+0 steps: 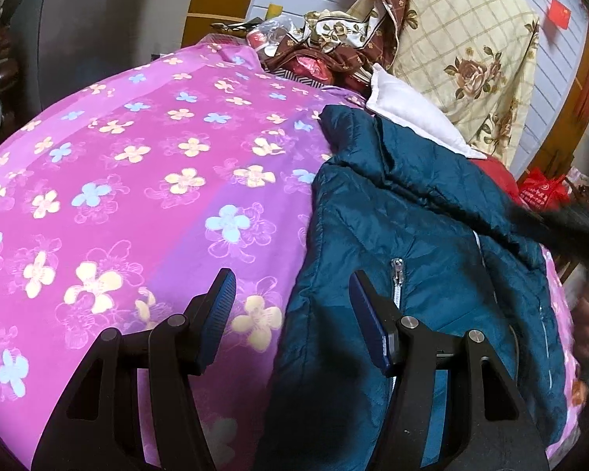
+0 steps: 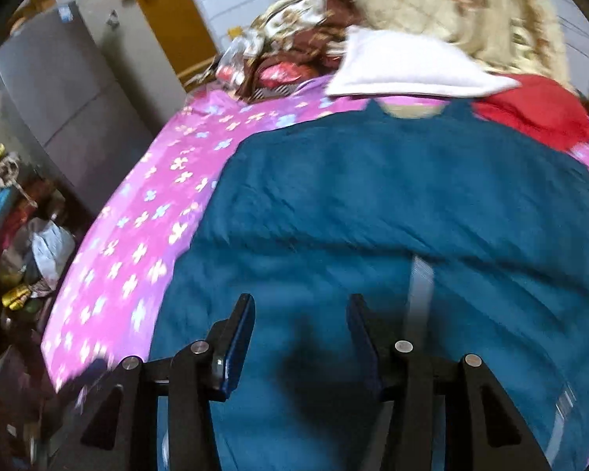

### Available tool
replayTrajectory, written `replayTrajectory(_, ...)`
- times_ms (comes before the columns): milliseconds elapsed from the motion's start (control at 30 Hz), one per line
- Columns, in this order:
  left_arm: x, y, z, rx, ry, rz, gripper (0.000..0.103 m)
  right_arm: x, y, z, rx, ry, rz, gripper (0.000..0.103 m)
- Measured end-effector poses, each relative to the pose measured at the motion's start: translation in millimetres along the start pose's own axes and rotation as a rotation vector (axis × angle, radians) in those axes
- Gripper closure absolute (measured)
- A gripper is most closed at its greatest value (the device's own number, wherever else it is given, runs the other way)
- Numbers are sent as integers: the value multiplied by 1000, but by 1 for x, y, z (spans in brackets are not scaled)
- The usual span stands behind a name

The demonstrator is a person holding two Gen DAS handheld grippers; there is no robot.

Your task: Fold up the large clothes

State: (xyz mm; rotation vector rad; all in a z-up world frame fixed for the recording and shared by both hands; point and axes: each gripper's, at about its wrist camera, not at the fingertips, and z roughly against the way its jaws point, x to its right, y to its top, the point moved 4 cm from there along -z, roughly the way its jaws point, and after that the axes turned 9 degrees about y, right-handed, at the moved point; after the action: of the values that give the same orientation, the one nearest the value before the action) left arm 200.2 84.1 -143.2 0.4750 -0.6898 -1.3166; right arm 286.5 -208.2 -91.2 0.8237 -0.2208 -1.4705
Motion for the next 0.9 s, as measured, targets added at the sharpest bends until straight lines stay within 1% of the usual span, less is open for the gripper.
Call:
replayTrajectory(33, 0, -1, 1, 2, 5, -1, 43, 16, -17, 30, 19, -7, -26, 54)
replayTrajectory(67, -1, -2, 2, 3, 11, -3, 43, 27, -26, 45, 29, -16, -44, 53)
replayTrajectory(100, -1, -4, 4, 5, 17, -5, 43, 47, -44, 73, 45, -39, -77, 50)
replayTrajectory(167, -3, -8, 8, 7, 28, -5, 43, 81, -74, 114, 74, -86, -134, 33)
replayTrajectory(233, -6, -13, 17, 12, 52, 0, 43, 117, -105, 153, 115, -146, -205, 33)
replayTrajectory(267, -9, -16, 24, 19, 66, 9, 43, 129, -116, 166, 130, -166, -228, 33)
replayTrajectory(300, -10, -18, 30, 22, 73, 17, 43, 147, -135, 186, 153, -195, -269, 33)
replayTrajectory(367, -13, -26, 42, 15, 65, 34, 43, 170, -157, 204, 179, -211, -335, 33)
replayTrajectory(400, -14, -30, 46, 1, 57, 40, 42, 184, -173, 213, 198, -201, -386, 33)
replayTrajectory(433, -15, -33, 47, -16, 49, 44, 40, 194, -182, 218, 207, -190, -416, 33)
replayTrajectory(500, -19, -39, 50, -63, 29, 58, 40, 209, -197, 219, 213, -163, -460, 33)
replayTrajectory(567, -23, -41, 51, -97, 12, 73, 40, 215, -206, 215, 207, -138, -462, 33)
replayTrajectory(633, -29, -42, 49, -145, -22, 90, 40, 219, -212, 210, 197, -116, -459, 33)
replayTrajectory(767, -35, -42, 31, -259, -117, 158, 39, 224, -225, 201, 191, -92, -462, 33)
replayTrajectory(900, -30, -42, 12, -331, -179, 184, 39, 232, -229, 198, 200, -63, -480, 33)
